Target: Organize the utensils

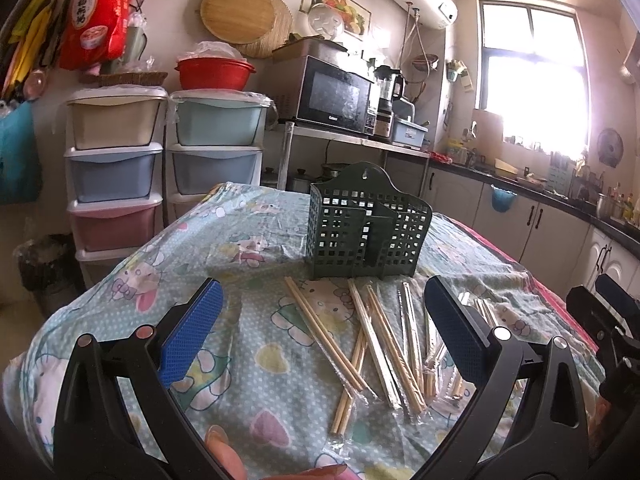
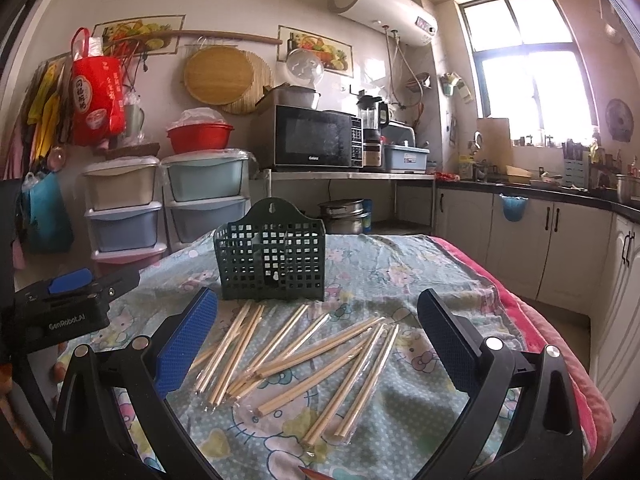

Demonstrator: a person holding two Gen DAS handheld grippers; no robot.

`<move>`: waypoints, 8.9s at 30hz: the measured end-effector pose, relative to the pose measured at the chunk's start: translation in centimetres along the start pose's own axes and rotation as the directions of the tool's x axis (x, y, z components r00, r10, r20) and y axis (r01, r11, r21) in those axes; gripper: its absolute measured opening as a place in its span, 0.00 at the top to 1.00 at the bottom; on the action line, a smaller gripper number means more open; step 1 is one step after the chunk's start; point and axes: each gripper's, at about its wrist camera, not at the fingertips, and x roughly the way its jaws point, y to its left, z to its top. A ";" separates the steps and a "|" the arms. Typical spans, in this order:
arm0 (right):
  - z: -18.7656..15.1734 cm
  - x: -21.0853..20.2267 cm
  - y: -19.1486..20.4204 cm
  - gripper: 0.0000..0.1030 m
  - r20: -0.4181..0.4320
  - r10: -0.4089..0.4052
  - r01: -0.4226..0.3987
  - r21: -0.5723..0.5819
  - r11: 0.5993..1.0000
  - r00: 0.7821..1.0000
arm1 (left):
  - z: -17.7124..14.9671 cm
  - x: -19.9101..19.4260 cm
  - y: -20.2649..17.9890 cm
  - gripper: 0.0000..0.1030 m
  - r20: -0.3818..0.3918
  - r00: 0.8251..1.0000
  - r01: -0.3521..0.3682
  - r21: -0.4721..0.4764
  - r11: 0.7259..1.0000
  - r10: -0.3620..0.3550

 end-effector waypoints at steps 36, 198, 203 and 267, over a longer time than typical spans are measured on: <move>6.4 7.1 -1.1 0.06 -0.090 0.071 -0.072 -0.004 0.997 0.993 | 6.7 5.7 0.8 0.10 -0.070 0.998 0.004 -0.024 1.000 -0.006; 19.6 26.0 -4.9 0.95 0.045 0.167 -0.172 0.176 0.969 0.985 | 20.5 21.2 -2.1 0.97 0.156 0.988 0.000 -0.038 0.999 0.006; 18.0 26.5 -4.6 0.95 0.054 0.132 -0.140 0.179 0.974 0.990 | 19.5 21.7 -2.3 0.97 0.137 0.991 0.002 -0.006 1.000 -0.001; 12.0 20.5 -5.6 0.32 -0.122 0.161 -0.137 0.183 0.974 0.979 | 14.6 15.3 -0.7 0.10 -0.034 0.998 0.059 -0.024 0.998 -0.060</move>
